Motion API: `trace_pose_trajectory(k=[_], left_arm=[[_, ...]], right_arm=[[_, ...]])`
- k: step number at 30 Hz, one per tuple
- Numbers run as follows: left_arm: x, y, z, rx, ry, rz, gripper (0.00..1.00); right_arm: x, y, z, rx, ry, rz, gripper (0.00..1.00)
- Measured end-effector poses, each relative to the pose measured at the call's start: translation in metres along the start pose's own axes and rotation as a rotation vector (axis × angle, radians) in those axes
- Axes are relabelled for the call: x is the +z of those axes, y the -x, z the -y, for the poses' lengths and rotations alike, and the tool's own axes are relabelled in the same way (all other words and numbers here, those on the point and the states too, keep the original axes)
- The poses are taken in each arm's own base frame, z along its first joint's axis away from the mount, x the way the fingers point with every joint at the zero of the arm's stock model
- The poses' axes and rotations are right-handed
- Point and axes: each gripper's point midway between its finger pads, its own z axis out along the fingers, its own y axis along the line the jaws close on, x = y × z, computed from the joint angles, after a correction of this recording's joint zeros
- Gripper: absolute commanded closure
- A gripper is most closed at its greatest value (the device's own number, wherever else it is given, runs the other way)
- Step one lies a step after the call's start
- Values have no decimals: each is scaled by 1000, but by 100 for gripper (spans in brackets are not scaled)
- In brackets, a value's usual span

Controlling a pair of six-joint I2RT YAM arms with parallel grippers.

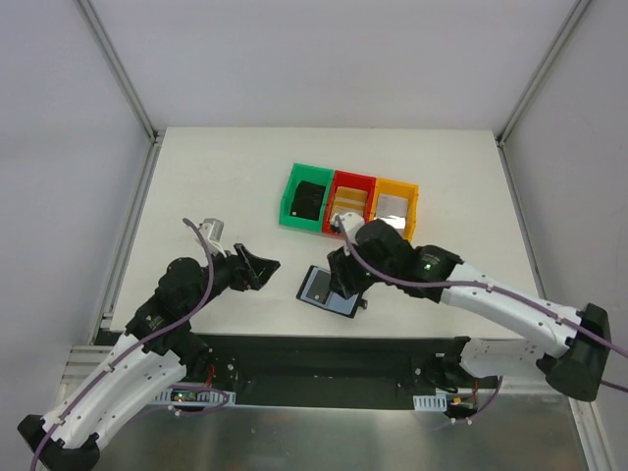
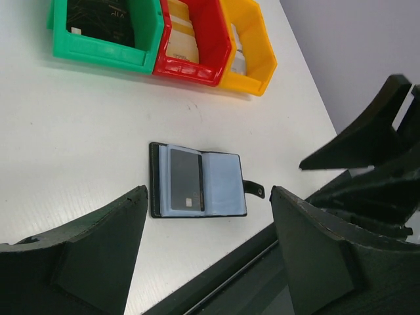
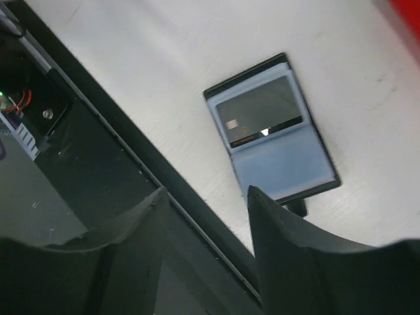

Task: Take the credit cards out of the card holder
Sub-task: Remove the credit card from the card holder.

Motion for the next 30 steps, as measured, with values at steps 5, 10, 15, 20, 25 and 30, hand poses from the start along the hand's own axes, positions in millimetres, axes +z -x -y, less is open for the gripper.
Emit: trace_pose_trajectory(k=[5,10,15,20,25,30], left_arm=[[4,-6,-1,-9,-4,-23,27],[5,-12,-2,-22,-15,-35,28],[9,-16,-4,-27,-9,-53,29],[18,-29,-15,-35,39,-114,29],[25,-41,-22,-42,67,-172,29],[32,-51,-27,-55,89,-218,31]], right_arm=[[38,-39,-22,-71,-9,-142,93],[70,-92,9,-41,-126,-281,100],[85,-107,17,-18,-155,-306,100],[95,-118,23,-4,-178,-310,99],[99,-121,31,27,-192,-302,100],[101,-115,41,83,-199,-258,100]])
